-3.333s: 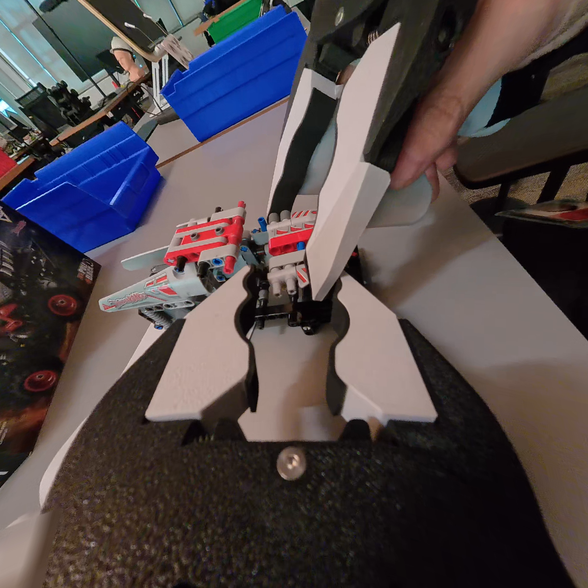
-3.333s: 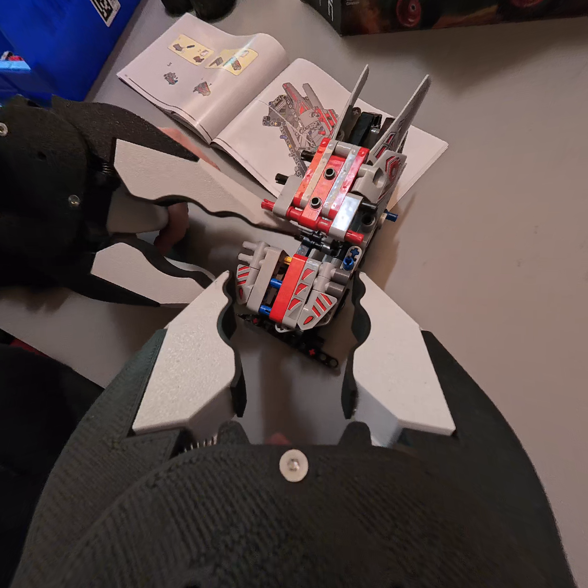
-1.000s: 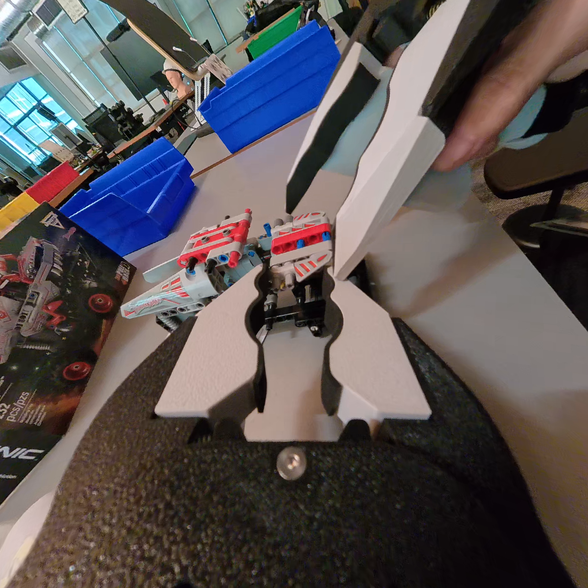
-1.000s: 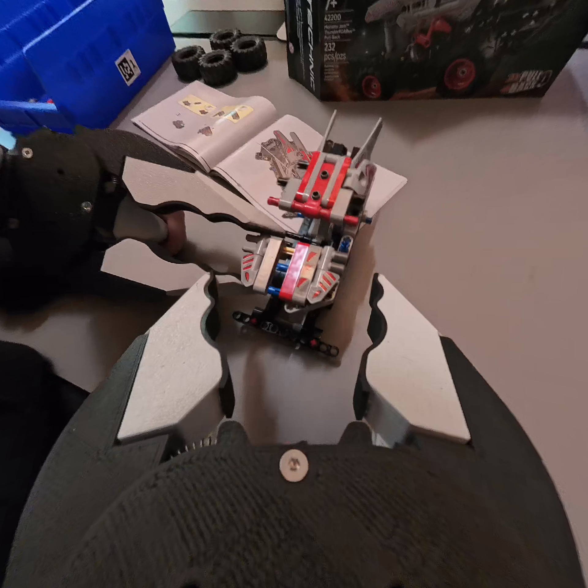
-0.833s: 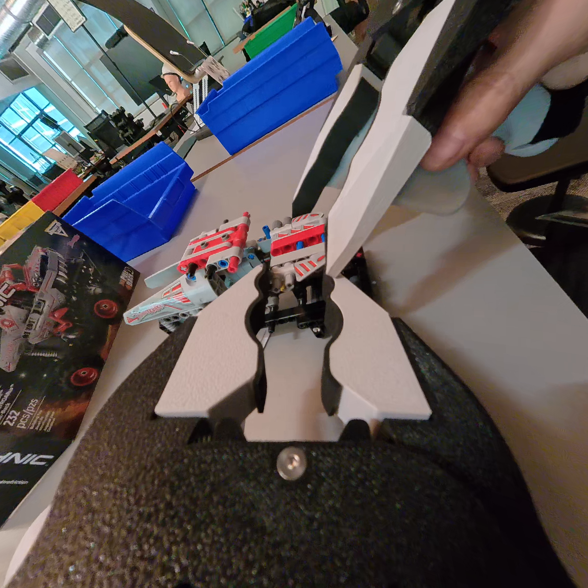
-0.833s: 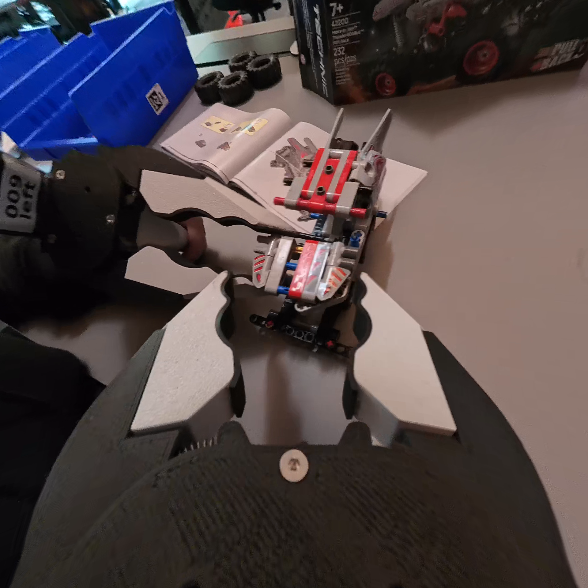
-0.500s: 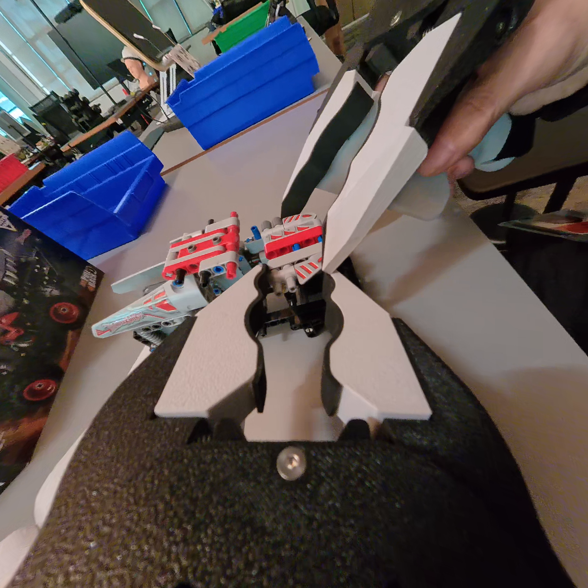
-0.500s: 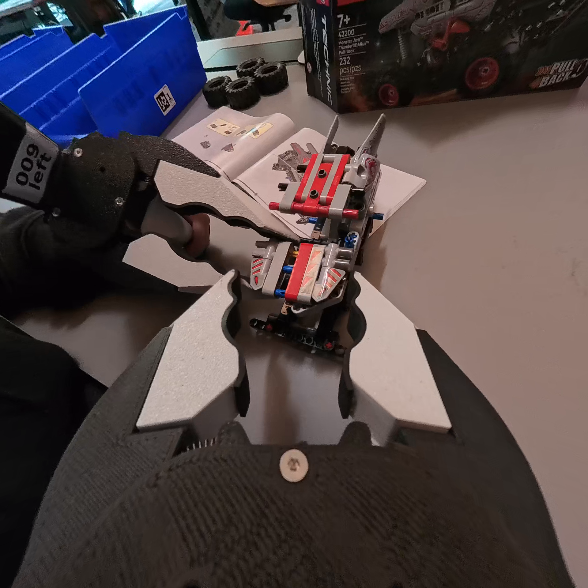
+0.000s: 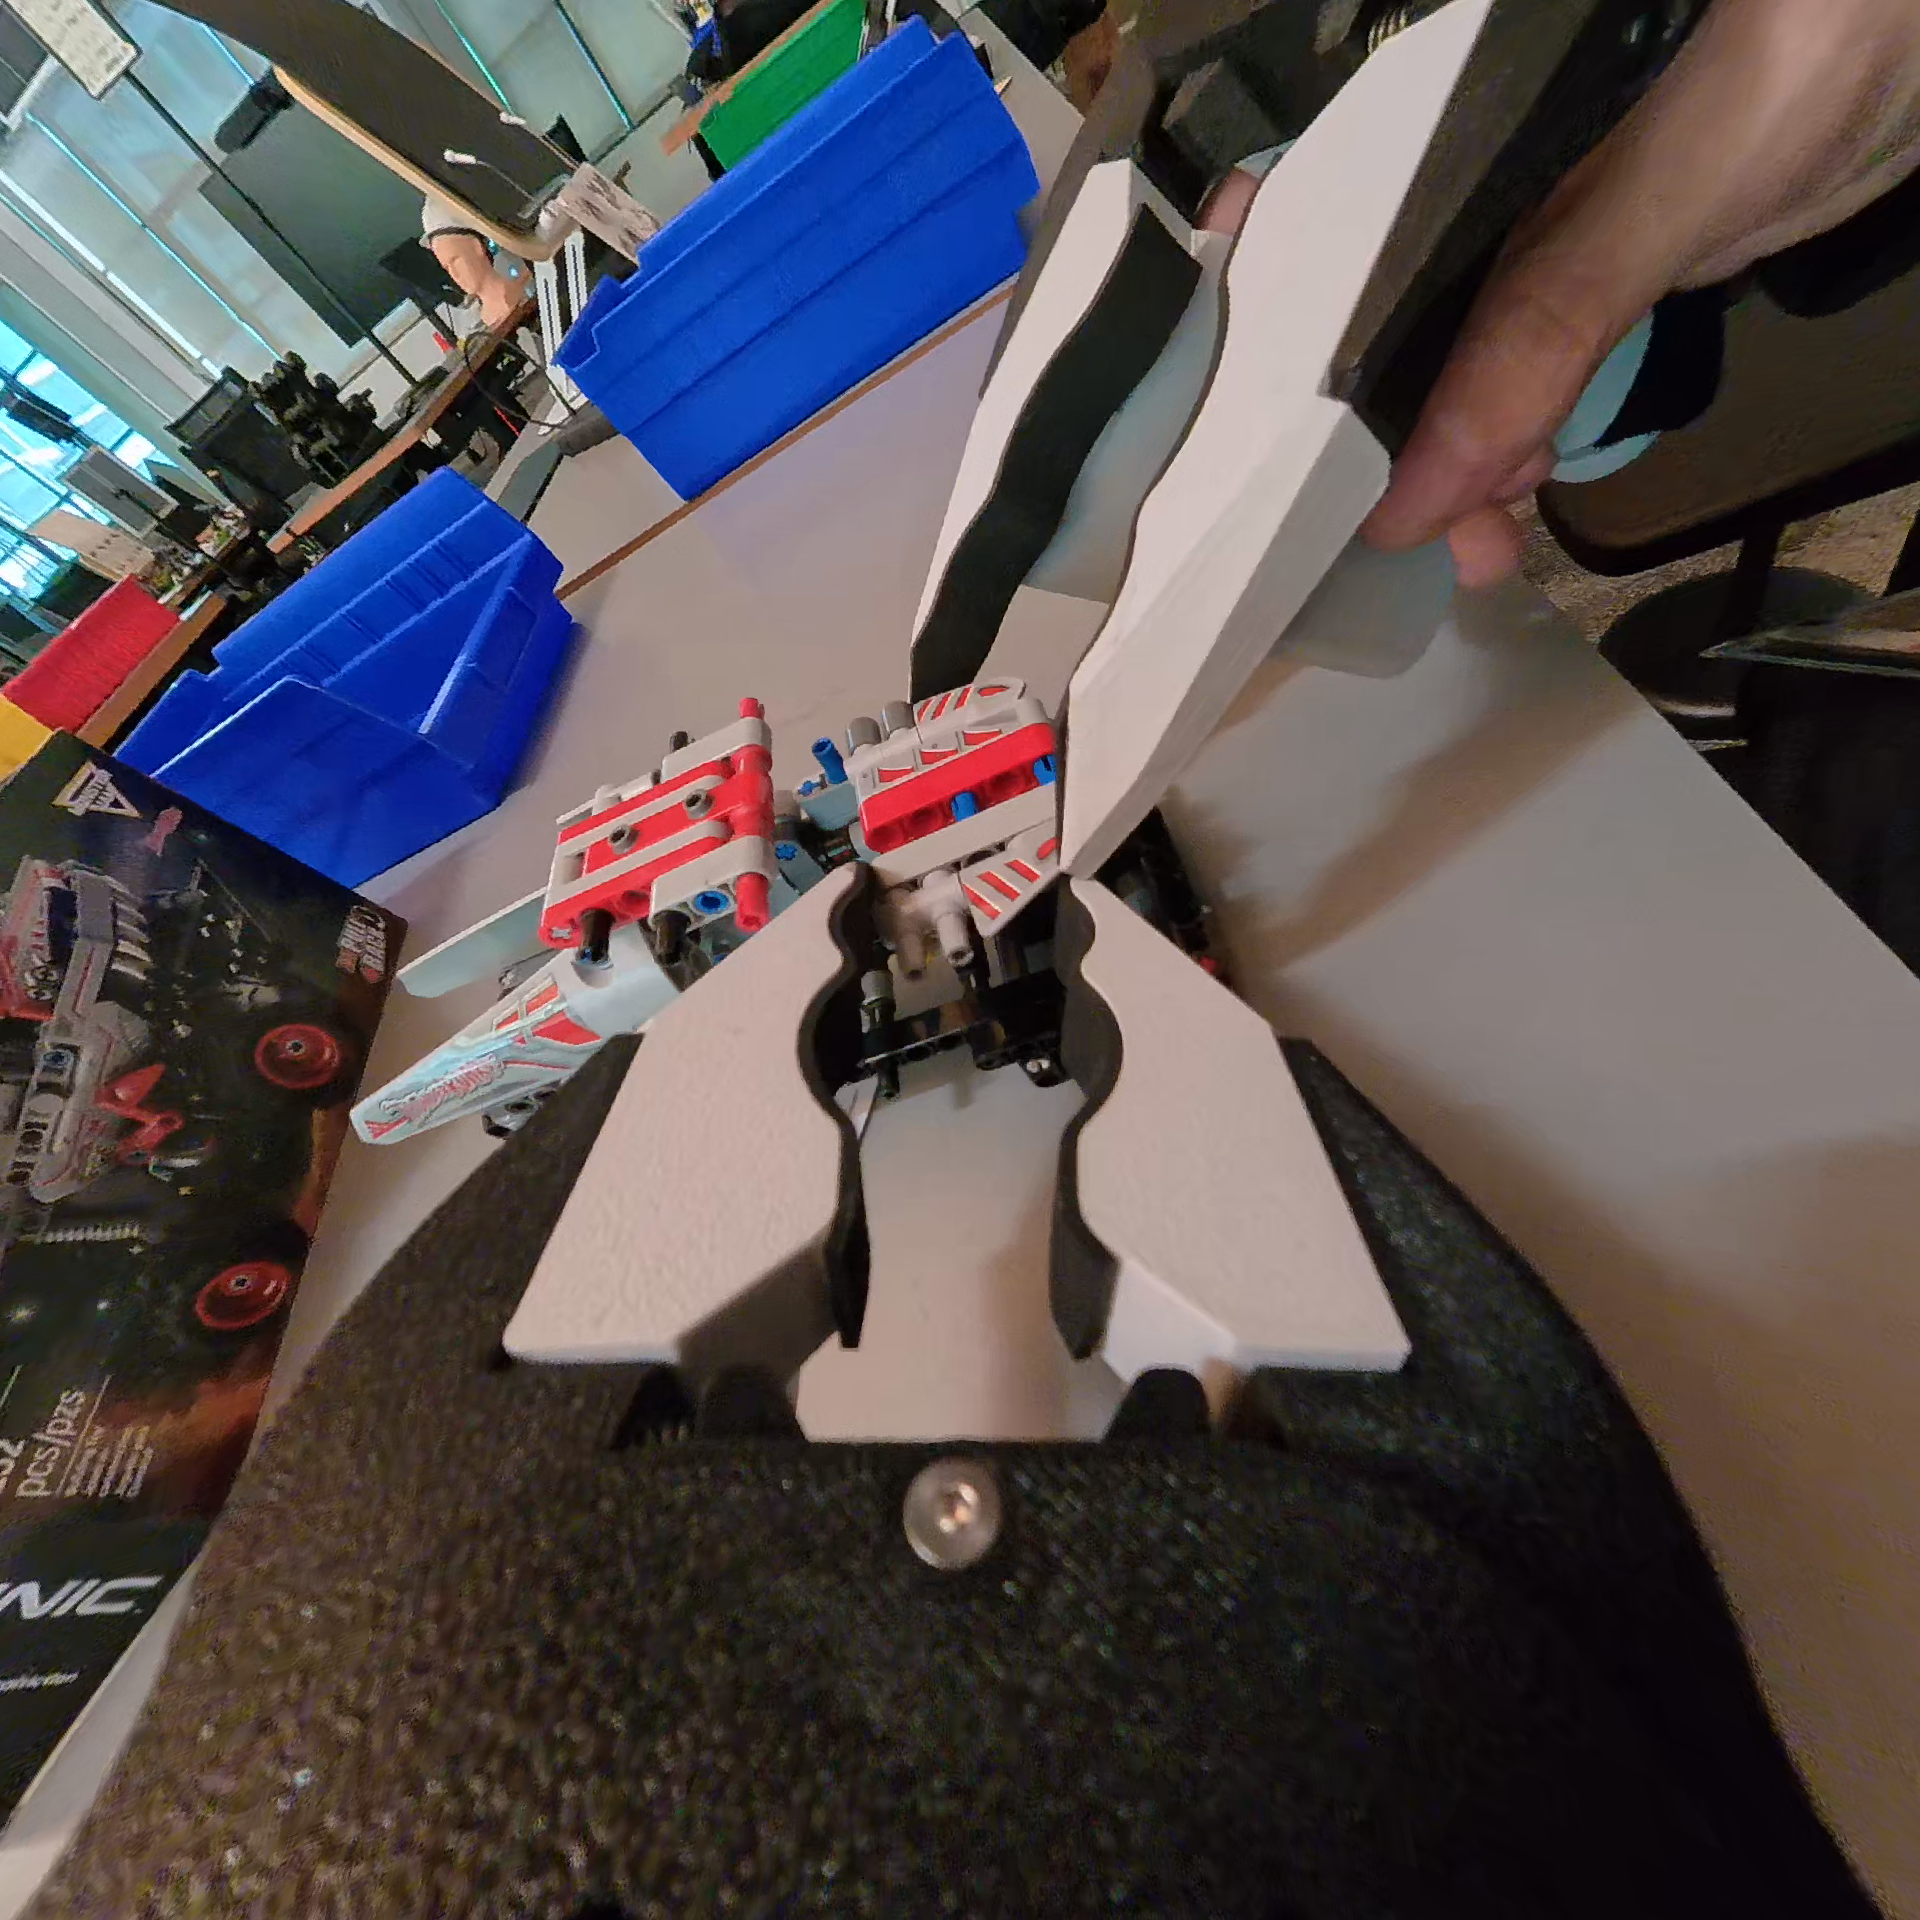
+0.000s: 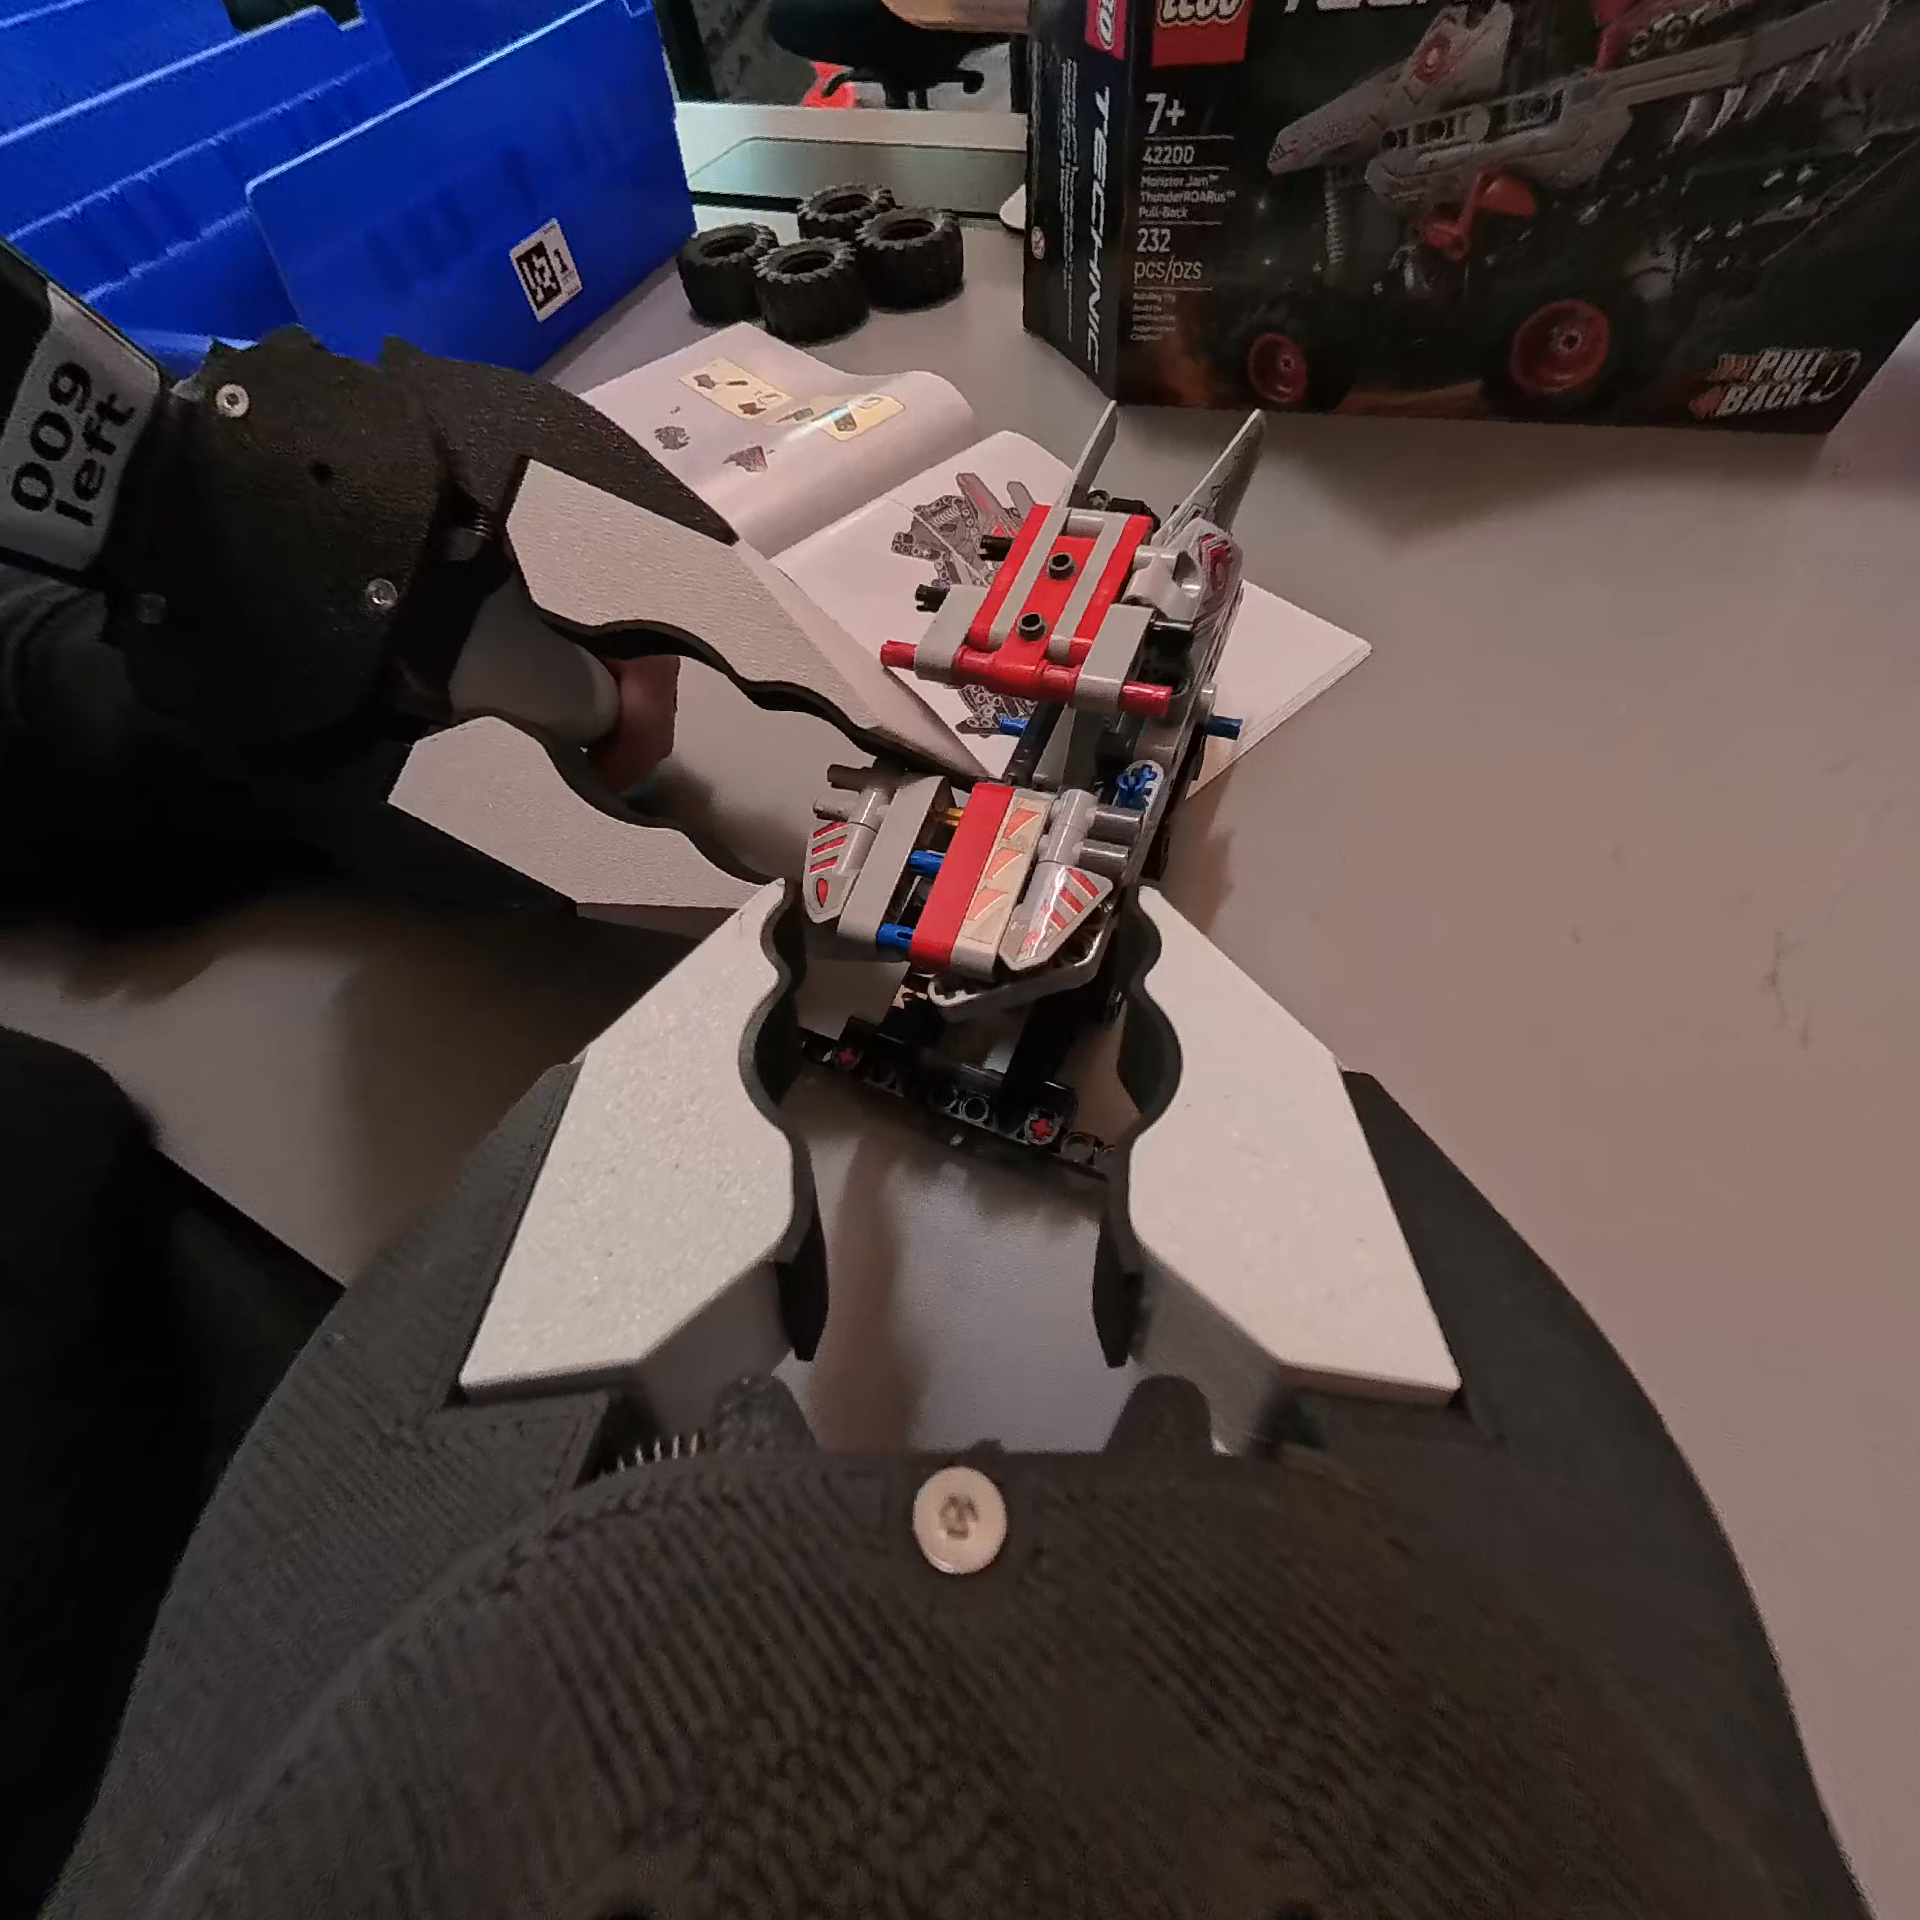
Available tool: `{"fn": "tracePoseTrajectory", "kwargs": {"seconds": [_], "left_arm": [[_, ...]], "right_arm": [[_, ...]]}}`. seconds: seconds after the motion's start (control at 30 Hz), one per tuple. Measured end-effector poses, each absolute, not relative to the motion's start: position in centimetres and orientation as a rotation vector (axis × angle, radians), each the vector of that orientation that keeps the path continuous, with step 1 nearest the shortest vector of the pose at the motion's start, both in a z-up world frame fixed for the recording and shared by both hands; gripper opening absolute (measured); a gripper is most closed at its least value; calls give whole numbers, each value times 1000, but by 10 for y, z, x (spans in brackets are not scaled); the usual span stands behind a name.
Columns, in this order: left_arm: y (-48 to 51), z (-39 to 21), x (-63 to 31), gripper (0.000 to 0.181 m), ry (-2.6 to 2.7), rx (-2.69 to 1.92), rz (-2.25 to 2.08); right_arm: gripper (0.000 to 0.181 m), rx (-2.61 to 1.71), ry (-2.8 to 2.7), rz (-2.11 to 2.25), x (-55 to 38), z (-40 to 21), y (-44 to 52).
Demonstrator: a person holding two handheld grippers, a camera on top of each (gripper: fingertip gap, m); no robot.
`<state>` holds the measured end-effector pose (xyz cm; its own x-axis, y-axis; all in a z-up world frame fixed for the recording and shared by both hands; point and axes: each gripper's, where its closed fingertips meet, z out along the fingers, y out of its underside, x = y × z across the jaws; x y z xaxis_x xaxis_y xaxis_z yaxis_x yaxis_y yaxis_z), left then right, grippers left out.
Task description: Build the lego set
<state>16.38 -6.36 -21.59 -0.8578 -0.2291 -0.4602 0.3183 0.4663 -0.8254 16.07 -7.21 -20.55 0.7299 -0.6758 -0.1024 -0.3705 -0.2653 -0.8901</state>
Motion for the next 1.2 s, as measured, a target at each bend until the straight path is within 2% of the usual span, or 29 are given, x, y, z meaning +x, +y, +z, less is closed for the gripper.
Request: {"fn": "tracePoseTrajectory", "kwargs": {"seconds": [0.33,0.4,0.57,0.73,0.93,1.2], "left_arm": [[-60,-216,164,30,2170,149,-1338],[-59,-214,165,30,2163,140,-1342],[-58,-210,163,29,2152,134,-1380],[-58,-209,163,29,2142,136,-1377],[-58,-210,161,29,2132,165,-1356],[-57,-208,161,29,2125,152,-1358]], "right_arm": [[60,-1893,742,-434,160,-205,-71],[67,-1921,713,-445,158,-208,-70],[55,-1953,682,-518,160,-209,-75],[65,-1855,740,-380,157,-203,-72],[59,-1792,778,-343,161,-201,-74],[59,-1740,806,-343,163,-199,-74]]}}
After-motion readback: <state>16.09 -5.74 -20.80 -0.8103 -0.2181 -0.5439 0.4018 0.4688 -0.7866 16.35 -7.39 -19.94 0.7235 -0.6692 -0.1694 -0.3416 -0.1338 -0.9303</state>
